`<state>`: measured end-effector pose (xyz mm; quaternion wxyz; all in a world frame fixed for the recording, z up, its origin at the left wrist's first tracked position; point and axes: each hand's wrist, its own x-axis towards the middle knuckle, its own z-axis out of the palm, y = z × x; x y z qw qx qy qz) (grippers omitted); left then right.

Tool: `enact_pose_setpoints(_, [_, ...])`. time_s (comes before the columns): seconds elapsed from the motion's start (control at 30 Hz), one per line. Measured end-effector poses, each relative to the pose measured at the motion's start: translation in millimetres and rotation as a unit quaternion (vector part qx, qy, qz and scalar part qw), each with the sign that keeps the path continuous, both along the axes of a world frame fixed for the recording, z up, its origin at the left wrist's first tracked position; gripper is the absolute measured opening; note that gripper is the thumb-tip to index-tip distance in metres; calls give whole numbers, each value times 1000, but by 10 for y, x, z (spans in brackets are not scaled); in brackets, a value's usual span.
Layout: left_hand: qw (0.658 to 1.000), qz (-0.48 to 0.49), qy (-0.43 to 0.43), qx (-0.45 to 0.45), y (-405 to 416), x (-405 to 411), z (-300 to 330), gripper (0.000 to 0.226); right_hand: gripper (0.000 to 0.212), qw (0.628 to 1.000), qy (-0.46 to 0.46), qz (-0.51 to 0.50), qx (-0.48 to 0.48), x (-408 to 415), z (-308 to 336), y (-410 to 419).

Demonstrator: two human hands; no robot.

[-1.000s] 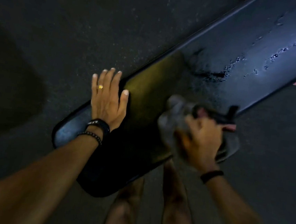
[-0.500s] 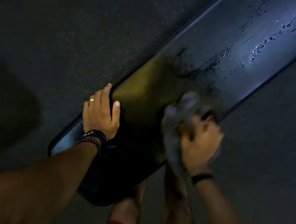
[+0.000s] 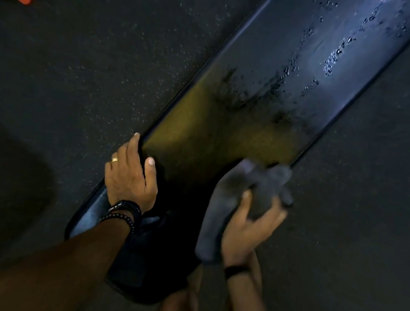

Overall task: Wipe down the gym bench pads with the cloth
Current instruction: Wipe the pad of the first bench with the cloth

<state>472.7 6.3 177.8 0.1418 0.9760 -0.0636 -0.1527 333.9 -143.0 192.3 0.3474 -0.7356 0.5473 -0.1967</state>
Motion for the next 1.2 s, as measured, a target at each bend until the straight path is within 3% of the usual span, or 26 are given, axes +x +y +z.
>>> enact_pose_setpoints(0.1, [1000, 1, -4, -6, 14, -14, -21, 61, 48, 993, -1, -100, -60, 720, -77, -966])
enact_pose_setpoints(0.2, [1000, -5, -5, -5, 13, -14, -29, 60, 50, 989, 9, -121, -90, 987, -133, -1416])
enact_pose_setpoints(0.3, [1000, -3, 2, -5, 13, -18, 0, 61, 49, 992, 66, -2, -109, 610, -40, -693])
enact_pose_setpoints(0.4, [1000, -3, 7, -7, -16, 5, 11, 62, 44, 968, 159, 160, -110, -12, 99, 291])
enact_pose_setpoints(0.47, [1000, -3, 16, -6, -13, 16, 7, 62, 40, 957, 165, 207, -115, -97, 88, 312])
enact_pose_setpoints(0.53, [1000, -5, 18, -4, -12, 29, 10, 62, 40, 957, 174, 171, -157, 204, -17, -118])
enact_pose_setpoints(0.63, [1000, -9, 22, -2, 15, 18, 8, 60, 49, 963, 172, 28, -207, 1106, -131, -956])
enact_pose_setpoints(0.7, [1000, -8, 23, 0, 46, 12, 3, 60, 53, 965, 166, 32, -201, 1689, -159, -1189])
enact_pose_setpoints(0.77, [1000, -7, 29, -1, 56, 2, 11, 60, 48, 947, 169, 152, -225, 1918, -153, -977])
enact_pose_setpoints(0.87, [999, -7, 35, -3, 58, 6, 28, 60, 43, 876, 107, 413, -226, 1580, -52, -326])
enact_pose_setpoints(0.97, [999, 0, 35, -4, 55, 26, 23, 60, 45, 811, 109, 537, -203, 1182, 13, -283])
enact_pose_setpoints(1.03, [999, 2, 44, -11, 58, 44, 22, 60, 41, 812, 136, 519, -231, 1400, -24, -624])
enact_pose_setpoints(1.1, [998, 6, 52, -19, 58, 50, 29, 61, 44, 861, 149, 393, -286, 1864, -91, -965])
enact_pose_setpoints(1.2, [998, 3, 61, -18, 57, 47, 38, 61, 55, 914, 193, 241, -262, 2517, -81, -1239])
